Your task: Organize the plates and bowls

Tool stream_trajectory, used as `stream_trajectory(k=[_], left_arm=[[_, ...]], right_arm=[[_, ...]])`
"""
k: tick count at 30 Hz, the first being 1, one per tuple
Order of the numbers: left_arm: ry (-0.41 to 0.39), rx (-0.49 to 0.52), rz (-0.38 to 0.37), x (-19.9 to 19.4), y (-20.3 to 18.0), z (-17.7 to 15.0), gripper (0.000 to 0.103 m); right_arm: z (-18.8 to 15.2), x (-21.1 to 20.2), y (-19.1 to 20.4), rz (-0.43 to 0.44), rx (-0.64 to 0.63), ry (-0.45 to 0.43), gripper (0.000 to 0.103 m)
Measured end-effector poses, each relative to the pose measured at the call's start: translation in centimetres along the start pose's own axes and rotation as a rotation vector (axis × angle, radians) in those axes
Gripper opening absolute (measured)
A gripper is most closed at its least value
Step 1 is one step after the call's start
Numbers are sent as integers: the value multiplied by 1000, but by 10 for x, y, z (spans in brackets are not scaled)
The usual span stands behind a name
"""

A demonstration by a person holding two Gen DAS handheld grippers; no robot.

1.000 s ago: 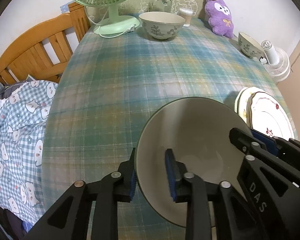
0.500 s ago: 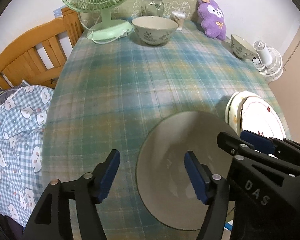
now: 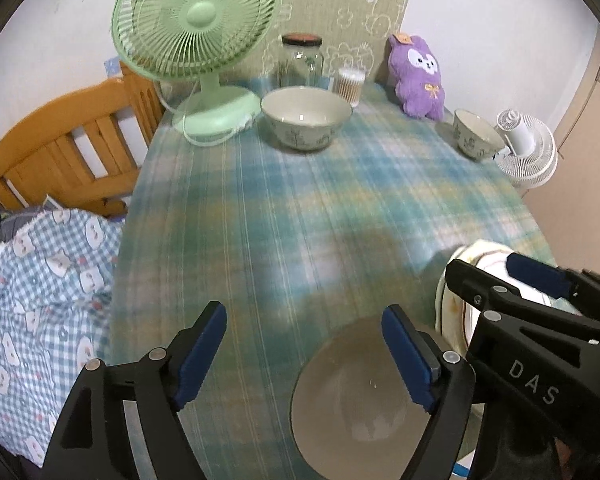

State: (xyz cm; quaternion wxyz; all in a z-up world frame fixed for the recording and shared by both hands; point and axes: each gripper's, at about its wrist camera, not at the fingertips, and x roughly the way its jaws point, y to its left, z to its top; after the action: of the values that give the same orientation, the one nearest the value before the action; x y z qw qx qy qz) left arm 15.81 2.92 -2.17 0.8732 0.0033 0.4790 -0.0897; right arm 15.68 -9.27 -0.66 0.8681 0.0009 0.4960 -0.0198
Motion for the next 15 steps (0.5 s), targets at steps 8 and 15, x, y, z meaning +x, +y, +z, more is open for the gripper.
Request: stream_trajectory(k=[8,15], left_arm=[[-40,-45,18,3,-5,38,88],[-71,-94,72,12,-8,68,90]], right_arm=[[43,0,-2,53,-67,-64,75],[80,13,-4,91,-102,-82,75]])
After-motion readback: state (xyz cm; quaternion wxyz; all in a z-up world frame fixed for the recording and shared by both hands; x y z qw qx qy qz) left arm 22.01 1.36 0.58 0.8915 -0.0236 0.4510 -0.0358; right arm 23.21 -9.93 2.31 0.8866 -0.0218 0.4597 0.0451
